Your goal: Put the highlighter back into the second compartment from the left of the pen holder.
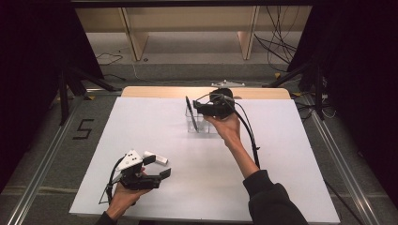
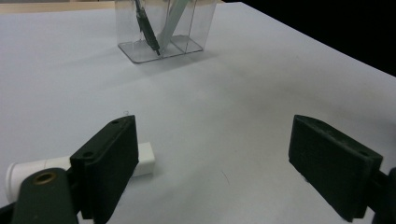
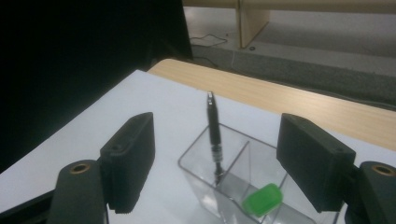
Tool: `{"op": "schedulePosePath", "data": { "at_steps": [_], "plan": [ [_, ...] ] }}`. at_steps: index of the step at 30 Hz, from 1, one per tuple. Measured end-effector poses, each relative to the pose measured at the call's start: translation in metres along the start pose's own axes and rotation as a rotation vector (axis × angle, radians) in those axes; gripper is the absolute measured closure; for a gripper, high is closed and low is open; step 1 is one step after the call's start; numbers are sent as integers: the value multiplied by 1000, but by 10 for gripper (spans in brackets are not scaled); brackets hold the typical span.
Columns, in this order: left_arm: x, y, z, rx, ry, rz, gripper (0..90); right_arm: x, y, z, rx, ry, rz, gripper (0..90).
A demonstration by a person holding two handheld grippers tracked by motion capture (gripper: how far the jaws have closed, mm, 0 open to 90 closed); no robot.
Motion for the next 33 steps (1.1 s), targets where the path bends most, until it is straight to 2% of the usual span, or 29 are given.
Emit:
{"op": "schedulePosePath", "data": {
  "at_steps": [1, 3, 5, 6, 8, 15, 20, 25, 33],
  "plan": [
    [0, 0, 0, -1, -1, 1, 155, -8, 2, 1, 4, 16, -18, 289],
    [0, 0, 1, -5, -3, 0, 155, -11, 3, 2, 4, 22, -27, 289],
    [0, -1, 1, -5, -3, -2, 155, -22, 4, 5, 3, 39, -56, 289],
    [0, 0, 1, -7, -3, -2, 155, -22, 4, 5, 3, 39, -56, 289],
    [-1, 0, 0, -3, 2, -5, 154, -31, 5, 9, 0, 49, -88, 287],
    [-2, 1, 0, 0, 6, -7, 154, -45, 3, 16, -20, 75, -128, 278],
    [-7, 4, -1, 5, 10, -26, 154, -52, 2, 18, -24, 85, -147, 277],
    [-17, 7, -2, 21, 44, -57, 153, -59, 0, 21, -31, 103, -167, 276],
    [-23, 12, -1, 30, 70, -89, 153, -66, -5, 26, -42, 118, -191, 275]
  ]
}}
Point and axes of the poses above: each handheld gripper's, and its own axes: y roughly backward along the jaws, z roughly out of its underside, x roughly to its right, the point moved 8 cm from there along -y, roughly forward along the jaws, and after that the axes turned 9 degrees about -x, right-handed, at the moved point
